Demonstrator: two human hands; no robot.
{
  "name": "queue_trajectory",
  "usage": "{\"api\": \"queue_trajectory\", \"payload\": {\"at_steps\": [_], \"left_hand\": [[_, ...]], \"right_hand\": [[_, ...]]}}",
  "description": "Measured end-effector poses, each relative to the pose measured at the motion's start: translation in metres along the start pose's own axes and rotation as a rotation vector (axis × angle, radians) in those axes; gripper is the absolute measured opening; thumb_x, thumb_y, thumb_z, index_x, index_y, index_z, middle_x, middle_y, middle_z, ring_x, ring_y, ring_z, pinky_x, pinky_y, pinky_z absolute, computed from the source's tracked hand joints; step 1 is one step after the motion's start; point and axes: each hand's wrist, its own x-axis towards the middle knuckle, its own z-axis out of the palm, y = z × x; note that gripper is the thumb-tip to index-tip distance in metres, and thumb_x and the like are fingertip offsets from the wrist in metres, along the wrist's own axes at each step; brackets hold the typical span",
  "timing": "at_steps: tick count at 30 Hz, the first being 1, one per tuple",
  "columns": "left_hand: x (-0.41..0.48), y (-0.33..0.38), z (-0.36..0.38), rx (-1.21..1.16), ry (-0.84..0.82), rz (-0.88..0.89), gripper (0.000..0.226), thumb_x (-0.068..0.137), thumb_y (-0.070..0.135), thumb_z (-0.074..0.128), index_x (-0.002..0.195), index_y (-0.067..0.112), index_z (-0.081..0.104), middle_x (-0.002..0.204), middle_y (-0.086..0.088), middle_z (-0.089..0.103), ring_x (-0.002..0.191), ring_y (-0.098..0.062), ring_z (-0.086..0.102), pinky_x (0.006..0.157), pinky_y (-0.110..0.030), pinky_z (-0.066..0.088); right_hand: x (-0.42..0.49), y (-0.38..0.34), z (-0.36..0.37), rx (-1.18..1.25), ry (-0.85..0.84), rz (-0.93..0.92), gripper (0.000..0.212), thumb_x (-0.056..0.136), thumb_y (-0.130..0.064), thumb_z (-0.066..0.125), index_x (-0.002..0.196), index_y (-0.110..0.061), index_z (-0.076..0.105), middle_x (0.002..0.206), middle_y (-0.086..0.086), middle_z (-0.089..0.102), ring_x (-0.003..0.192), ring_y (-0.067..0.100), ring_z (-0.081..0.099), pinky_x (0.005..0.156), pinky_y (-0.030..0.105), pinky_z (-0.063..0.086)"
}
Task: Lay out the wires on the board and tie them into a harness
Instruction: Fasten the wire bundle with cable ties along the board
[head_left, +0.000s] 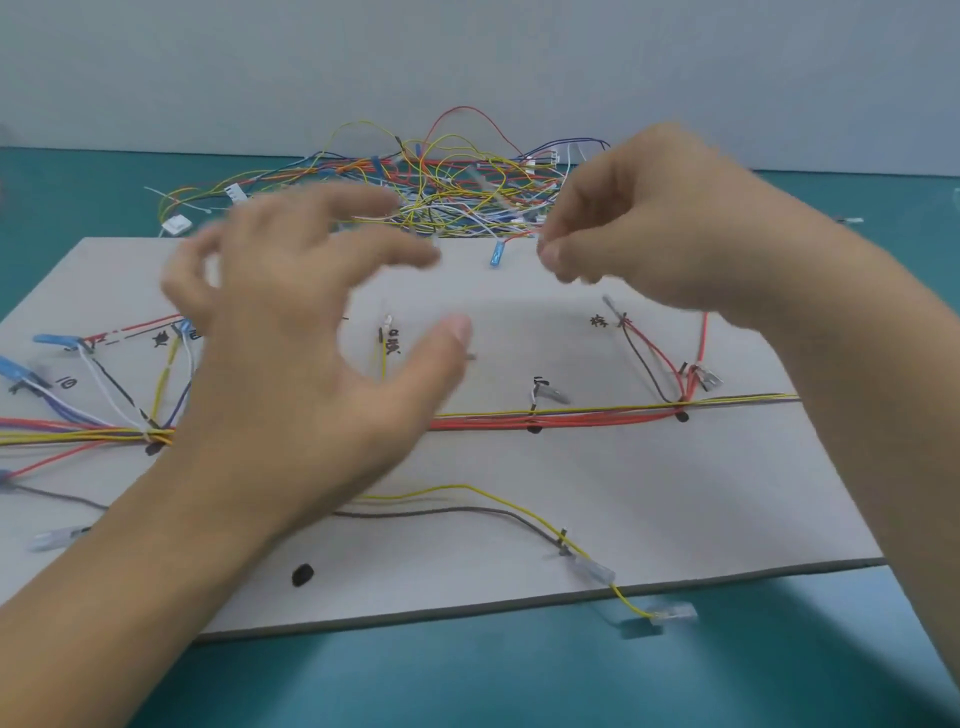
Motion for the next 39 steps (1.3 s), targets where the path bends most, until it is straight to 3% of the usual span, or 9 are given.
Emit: {"api": "queue_trajectory", "payload": {"at_steps": [3, 7, 10, 13, 15, 22, 31, 36, 39], "left_hand": [[0.0, 0.004, -0.009, -0.033, 0.157, 0.014, 0.032, 0.087, 0.049, 0.055, 0.118, 0.04, 0.06, 0.138, 0.019, 0.05, 0.139, -0.011, 0.043, 0.116, -0.06, 0.029], [-0.005, 0.007, 0.001, -0.063, 0.033, 0.208, 0.013, 0.092, 0.035, 0.067, 0.104, 0.031, 0.072, 0.11, 0.02, 0.067, 0.108, -0.016, 0.064, 0.094, -0.063, 0.043], [-0.008, 0.007, 0.011, -0.088, -0.079, 0.272, 0.005, 0.091, 0.032, 0.071, 0.086, 0.033, 0.073, 0.081, 0.021, 0.068, 0.081, -0.009, 0.062, 0.086, -0.049, 0.039], [-0.007, 0.004, 0.013, -0.126, -0.134, 0.25, 0.005, 0.089, 0.031, 0.072, 0.086, 0.031, 0.075, 0.072, 0.022, 0.064, 0.073, -0.007, 0.059, 0.079, -0.029, 0.038], [-0.007, 0.001, 0.013, -0.176, -0.163, 0.206, 0.005, 0.087, 0.026, 0.073, 0.083, 0.027, 0.076, 0.067, 0.02, 0.065, 0.071, -0.009, 0.062, 0.071, -0.024, 0.044], [-0.009, 0.0, 0.016, -0.26, -0.193, 0.133, 0.009, 0.089, 0.025, 0.07, 0.081, 0.026, 0.074, 0.068, 0.018, 0.072, 0.071, -0.008, 0.07, 0.067, -0.027, 0.047], [-0.012, 0.004, 0.016, -0.295, -0.22, 0.055, 0.006, 0.088, 0.03, 0.07, 0.083, 0.03, 0.074, 0.07, 0.026, 0.073, 0.074, -0.001, 0.071, 0.074, -0.017, 0.049], [-0.014, 0.006, 0.018, -0.331, -0.239, 0.022, 0.005, 0.086, 0.033, 0.07, 0.084, 0.031, 0.074, 0.07, 0.028, 0.072, 0.074, -0.001, 0.073, 0.073, -0.026, 0.052], [-0.013, 0.006, 0.018, -0.33, -0.241, 0.036, 0.005, 0.086, 0.031, 0.07, 0.083, 0.029, 0.074, 0.072, 0.027, 0.073, 0.075, 0.001, 0.073, 0.072, -0.02, 0.052]], "right_hand": [[-0.036, -0.002, 0.017, 0.072, -0.196, -0.148, 0.008, 0.088, -0.018, 0.076, 0.082, -0.023, 0.078, 0.07, -0.001, 0.074, 0.058, 0.013, 0.066, 0.051, 0.03, 0.052], [-0.059, 0.007, 0.035, 0.318, -0.27, -0.206, 0.006, 0.09, -0.009, 0.076, 0.091, -0.013, 0.079, 0.08, 0.02, 0.072, 0.072, 0.038, 0.065, 0.067, 0.054, 0.054], [-0.059, 0.015, 0.032, 0.462, -0.203, -0.216, 0.008, 0.083, -0.011, 0.08, 0.091, -0.008, 0.079, 0.078, 0.018, 0.074, 0.067, 0.034, 0.064, 0.062, 0.046, 0.05], [-0.056, 0.019, 0.032, 0.633, -0.152, -0.205, 0.021, 0.072, -0.011, 0.086, 0.089, -0.004, 0.077, 0.07, 0.012, 0.071, 0.061, 0.02, 0.063, 0.06, 0.03, 0.052], [-0.056, 0.019, 0.034, 0.712, -0.118, -0.184, 0.023, 0.068, -0.012, 0.084, 0.087, -0.003, 0.074, 0.066, 0.009, 0.069, 0.056, 0.019, 0.063, 0.059, 0.026, 0.054], [-0.054, 0.024, 0.037, 0.908, -0.101, -0.12, 0.018, 0.074, -0.006, 0.074, 0.093, -0.003, 0.073, 0.07, 0.006, 0.068, 0.063, 0.02, 0.066, 0.064, 0.027, 0.054], [-0.054, 0.024, 0.037, 0.94, -0.155, -0.127, 0.016, 0.079, -0.002, 0.074, 0.095, -0.007, 0.075, 0.075, 0.004, 0.067, 0.069, 0.017, 0.063, 0.067, 0.03, 0.052], [-0.054, 0.023, 0.039, 0.962, -0.165, -0.133, 0.017, 0.078, -0.003, 0.073, 0.092, -0.011, 0.077, 0.075, 0.004, 0.068, 0.067, 0.014, 0.061, 0.064, 0.029, 0.051], [-0.055, 0.024, 0.039, 0.959, -0.162, -0.126, 0.017, 0.074, -0.01, 0.076, 0.09, -0.016, 0.08, 0.083, 0.008, 0.072, 0.07, 0.016, 0.064, 0.065, 0.03, 0.051]]}}
